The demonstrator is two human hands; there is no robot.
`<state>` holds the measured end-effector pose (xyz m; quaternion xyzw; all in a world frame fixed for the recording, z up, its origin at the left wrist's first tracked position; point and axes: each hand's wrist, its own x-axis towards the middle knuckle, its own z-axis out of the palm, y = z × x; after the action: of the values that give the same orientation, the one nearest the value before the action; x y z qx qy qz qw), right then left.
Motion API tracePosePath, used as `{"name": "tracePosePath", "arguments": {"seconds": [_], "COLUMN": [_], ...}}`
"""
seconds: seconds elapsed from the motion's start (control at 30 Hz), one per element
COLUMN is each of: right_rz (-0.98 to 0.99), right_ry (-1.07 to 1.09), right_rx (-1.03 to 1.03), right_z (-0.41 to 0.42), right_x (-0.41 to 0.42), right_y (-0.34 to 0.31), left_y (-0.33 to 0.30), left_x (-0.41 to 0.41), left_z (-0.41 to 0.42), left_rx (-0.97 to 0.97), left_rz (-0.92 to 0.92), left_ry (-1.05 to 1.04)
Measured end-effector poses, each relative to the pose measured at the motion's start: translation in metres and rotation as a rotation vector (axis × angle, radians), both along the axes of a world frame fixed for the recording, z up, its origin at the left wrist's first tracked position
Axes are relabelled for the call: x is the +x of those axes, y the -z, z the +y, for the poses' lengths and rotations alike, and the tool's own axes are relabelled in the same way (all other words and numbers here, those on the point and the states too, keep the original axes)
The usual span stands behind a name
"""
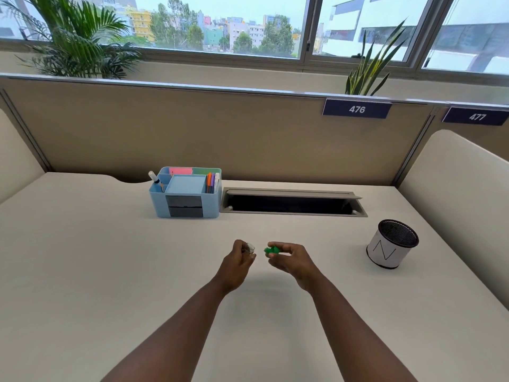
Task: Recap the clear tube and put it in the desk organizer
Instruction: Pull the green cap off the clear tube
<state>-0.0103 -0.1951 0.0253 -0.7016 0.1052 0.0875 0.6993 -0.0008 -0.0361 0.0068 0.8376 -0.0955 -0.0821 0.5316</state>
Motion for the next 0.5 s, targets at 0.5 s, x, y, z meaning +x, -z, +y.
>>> {"name": "tracePosePath", "arguments": {"seconds": [0.5], "right_rz": [-0.072], "right_ry": [0.102], "right_rx": [-0.547], "right_z": [-0.03], "right_x": [-0.036], "right_y": [0.065], "left_y": [0.004], "left_x": [-0.002], "left_z": [0.001], "left_rx": [0.07], "left_rz": [-0.095], "left_ry": [-0.117]}}
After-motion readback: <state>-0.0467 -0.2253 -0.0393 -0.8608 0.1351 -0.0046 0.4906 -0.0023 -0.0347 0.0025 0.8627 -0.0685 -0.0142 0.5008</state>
